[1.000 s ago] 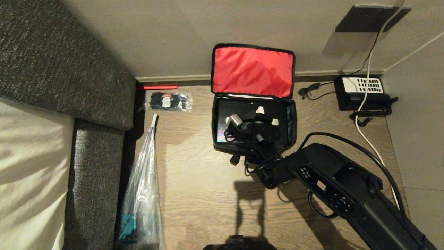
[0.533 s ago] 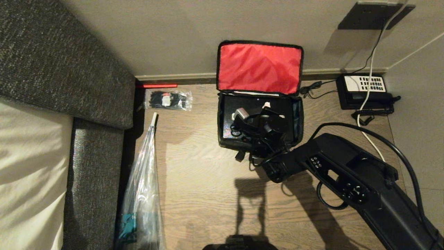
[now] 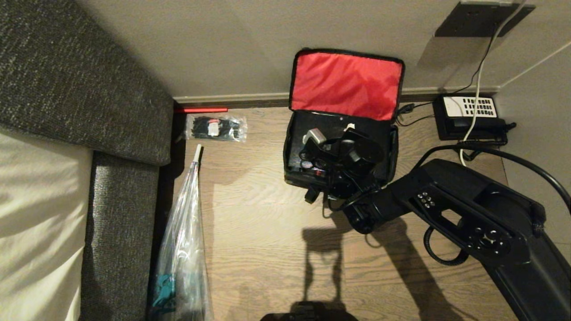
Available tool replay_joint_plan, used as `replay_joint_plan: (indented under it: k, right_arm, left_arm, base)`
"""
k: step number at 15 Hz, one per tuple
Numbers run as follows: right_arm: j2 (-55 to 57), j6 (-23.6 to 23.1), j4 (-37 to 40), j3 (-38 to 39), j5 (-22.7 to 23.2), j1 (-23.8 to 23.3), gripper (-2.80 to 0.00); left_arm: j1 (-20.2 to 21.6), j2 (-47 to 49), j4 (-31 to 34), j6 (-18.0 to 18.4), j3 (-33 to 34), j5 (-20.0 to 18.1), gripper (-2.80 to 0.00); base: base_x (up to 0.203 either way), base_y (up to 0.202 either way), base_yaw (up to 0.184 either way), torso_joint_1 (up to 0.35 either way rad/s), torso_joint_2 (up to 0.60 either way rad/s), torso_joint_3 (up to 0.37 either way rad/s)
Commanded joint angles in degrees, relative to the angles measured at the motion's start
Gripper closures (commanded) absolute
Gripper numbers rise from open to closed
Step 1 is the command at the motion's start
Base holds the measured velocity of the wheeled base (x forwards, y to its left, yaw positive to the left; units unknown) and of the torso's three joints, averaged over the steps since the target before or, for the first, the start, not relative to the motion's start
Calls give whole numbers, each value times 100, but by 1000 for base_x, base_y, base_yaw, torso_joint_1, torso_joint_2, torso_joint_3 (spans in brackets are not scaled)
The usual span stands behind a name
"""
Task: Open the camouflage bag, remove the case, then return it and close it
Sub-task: Lift the black box
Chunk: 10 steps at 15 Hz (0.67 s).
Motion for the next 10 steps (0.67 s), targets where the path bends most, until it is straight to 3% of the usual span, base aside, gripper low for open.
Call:
replay_joint_plan:
  k: [1, 7, 10]
  right_arm:
    - [-285, -58, -42, 78, -13, 64, 0]
    - [-503, -73, -15, 273, -26, 249, 0]
    - [-584, -24, 27, 280, -285, 321, 0]
  left_arm:
    - [1, 0, -1, -1, 1, 4, 0]
    - [1, 0, -1, -1, 1, 4, 0]
    - [1, -2, -1, -1, 1, 4, 0]
  base:
    - [0, 0, 0, 0, 0, 0]
    - [0, 0, 0, 0, 0, 0]
    - [0, 0, 0, 0, 0, 0]
